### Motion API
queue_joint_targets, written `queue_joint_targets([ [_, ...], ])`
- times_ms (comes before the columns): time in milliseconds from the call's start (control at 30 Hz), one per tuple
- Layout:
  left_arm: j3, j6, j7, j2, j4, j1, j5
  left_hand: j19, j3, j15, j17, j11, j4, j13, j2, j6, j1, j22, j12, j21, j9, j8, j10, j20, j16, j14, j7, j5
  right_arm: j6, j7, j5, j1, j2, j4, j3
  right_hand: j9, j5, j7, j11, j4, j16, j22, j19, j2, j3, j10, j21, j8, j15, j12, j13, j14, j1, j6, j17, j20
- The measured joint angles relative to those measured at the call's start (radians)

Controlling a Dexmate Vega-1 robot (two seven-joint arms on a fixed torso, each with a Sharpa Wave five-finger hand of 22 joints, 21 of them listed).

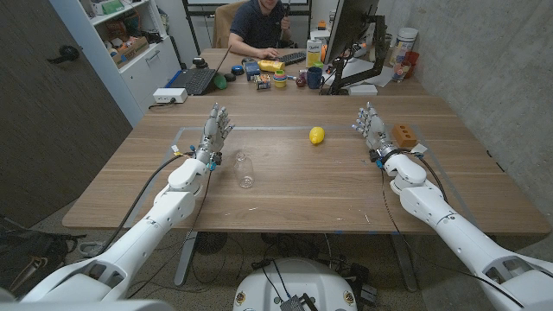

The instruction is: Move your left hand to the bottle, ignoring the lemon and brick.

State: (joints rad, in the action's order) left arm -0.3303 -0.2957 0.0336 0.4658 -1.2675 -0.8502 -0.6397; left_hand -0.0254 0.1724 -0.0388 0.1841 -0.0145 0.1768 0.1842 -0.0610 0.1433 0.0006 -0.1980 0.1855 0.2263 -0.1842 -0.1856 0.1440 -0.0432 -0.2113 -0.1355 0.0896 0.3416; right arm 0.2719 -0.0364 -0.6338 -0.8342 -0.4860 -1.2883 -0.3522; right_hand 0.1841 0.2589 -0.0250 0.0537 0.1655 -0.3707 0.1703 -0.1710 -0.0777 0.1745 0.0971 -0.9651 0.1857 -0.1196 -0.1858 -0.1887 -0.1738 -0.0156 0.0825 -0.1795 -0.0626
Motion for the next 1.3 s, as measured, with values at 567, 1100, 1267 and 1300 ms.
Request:
queue_joint_targets([
  [567, 0.108, -0.053, -0.024, -0.096, 0.005, -0.032, 0.146, -0.008, -0.057, -0.017, 0.000, 0.032, -0.040, 0.000, 0.018, 0.010, 0.033, 0.007, 0.007, 0.000, 0.003, 0.000, -0.025, -0.058, -0.011, 0.035, 0.115, 0.000, -0.027, -0.041, 0.059, -0.023, 0.059, 0.002, 0.075, 0.000, 0.000, 0.000, 0.000, 0.000, 0.000, 0.000, 0.000, 0.000, 0.000, 0.000, -0.013, 0.000, 0.000, 0.000, 0.000, 0.000, 0.001, 0.000, 0.000, 0.000],
  [1100, 0.146, -0.079, -0.111, -0.062, -0.134, -0.082, 0.375, -0.035, -0.105, -0.013, 0.000, 0.054, -0.075, 0.000, 0.106, 0.005, 0.058, 0.012, 0.007, -0.005, 0.000, 0.000, -0.029, -0.120, -0.011, 0.031, 0.127, -0.005, -0.030, -0.066, 0.093, -0.050, 0.098, -0.008, 0.130, 0.000, 0.000, 0.000, 0.000, 0.000, 0.000, 0.000, 0.000, 0.000, 0.000, 0.000, -0.010, 0.000, 0.000, 0.000, 0.000, 0.000, 0.001, 0.000, 0.000, 0.000],
  [1267, 0.151, -0.100, -0.132, -0.050, -0.165, -0.096, 0.437, -0.053, -0.117, -0.013, 0.000, 0.067, -0.086, 0.005, 0.124, -0.002, 0.076, 0.012, 0.007, -0.005, 0.000, -0.007, -0.035, -0.145, -0.011, 0.031, 0.128, -0.005, -0.030, -0.069, 0.097, -0.054, 0.105, -0.010, 0.139, 0.000, 0.000, 0.000, 0.000, 0.002, 0.000, 0.000, 0.000, 0.000, -0.002, 0.000, -0.007, 0.000, 0.000, 0.000, 0.000, 0.000, 0.001, 0.000, 0.000, 0.000],
  [1300, 0.151, -0.107, -0.137, -0.050, -0.165, -0.096, 0.453, -0.055, -0.119, -0.013, 0.000, 0.067, -0.089, 0.005, 0.128, -0.004, 0.080, 0.013, 0.007, -0.005, 0.000, -0.007, -0.035, -0.151, -0.011, 0.031, 0.128, -0.005, -0.030, -0.069, 0.097, -0.055, 0.106, -0.010, 0.141, 0.000, 0.000, 0.000, 0.000, 0.003, 0.000, 0.000, 0.000, 0.000, -0.003, 0.000, -0.007, 0.000, 0.000, 0.000, 0.000, 0.000, 0.000, 0.000, 0.000, 0.000],
])
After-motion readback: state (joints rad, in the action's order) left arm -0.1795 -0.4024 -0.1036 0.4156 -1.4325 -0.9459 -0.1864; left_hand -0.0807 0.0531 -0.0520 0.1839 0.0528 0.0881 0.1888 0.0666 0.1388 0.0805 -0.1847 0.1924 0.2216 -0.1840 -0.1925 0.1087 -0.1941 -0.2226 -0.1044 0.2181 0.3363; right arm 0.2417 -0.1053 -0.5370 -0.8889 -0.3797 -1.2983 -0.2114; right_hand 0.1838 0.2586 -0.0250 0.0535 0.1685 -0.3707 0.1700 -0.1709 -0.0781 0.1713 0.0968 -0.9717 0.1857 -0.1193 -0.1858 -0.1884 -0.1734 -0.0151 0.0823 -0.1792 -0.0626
